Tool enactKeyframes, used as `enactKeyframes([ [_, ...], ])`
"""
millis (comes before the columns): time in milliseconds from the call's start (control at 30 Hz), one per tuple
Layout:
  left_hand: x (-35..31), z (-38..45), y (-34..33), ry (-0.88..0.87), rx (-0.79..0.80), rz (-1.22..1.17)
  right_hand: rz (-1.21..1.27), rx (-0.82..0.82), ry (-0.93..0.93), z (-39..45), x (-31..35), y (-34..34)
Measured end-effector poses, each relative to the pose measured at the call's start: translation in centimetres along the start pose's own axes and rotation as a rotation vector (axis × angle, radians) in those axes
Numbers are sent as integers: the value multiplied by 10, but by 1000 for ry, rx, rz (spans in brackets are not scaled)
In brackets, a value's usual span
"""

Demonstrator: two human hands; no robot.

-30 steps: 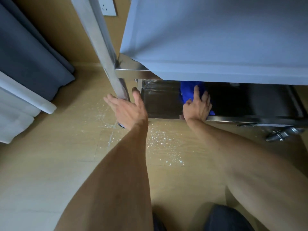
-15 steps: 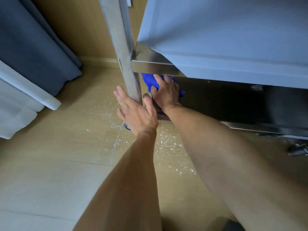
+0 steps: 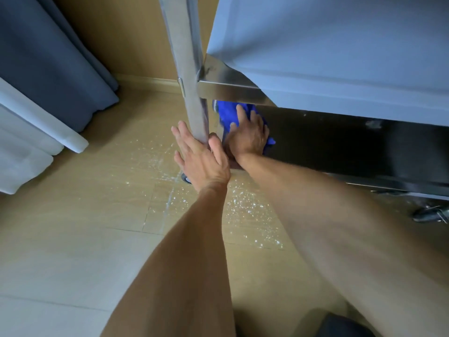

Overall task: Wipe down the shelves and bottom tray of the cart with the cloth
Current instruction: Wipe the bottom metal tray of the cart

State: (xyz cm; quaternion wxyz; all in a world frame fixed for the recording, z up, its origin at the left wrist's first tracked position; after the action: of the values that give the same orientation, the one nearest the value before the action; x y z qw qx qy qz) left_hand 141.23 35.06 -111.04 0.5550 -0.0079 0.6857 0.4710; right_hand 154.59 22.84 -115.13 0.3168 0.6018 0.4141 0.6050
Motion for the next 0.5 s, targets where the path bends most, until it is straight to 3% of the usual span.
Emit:
enactKeyframes([
  [67,-2,4,-1,-134,77,0,-52,8,14,19,5,3],
  [167,-1,5,1,-244,118,68,-164,92,186,25,18,-6],
  [300,-2,1,1,-109,134,33,-104,136,317,-20,27,-11],
  [500,2,-11,7,129,236,185,-62,106,218,-106,2,-1],
])
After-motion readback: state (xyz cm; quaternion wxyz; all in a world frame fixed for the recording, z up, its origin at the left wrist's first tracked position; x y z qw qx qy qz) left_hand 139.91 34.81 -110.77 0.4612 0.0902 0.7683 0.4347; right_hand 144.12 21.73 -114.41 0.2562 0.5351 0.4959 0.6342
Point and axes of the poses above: each hand's wrist, its own z-axis towards the middle knuckle, its own y-axis out of the back of the hand, x = y × z, the point moved 9 cm from there along z, towards the middle knuckle, and after that the axes turned 11 degrees about x, right-handed, at the moved point
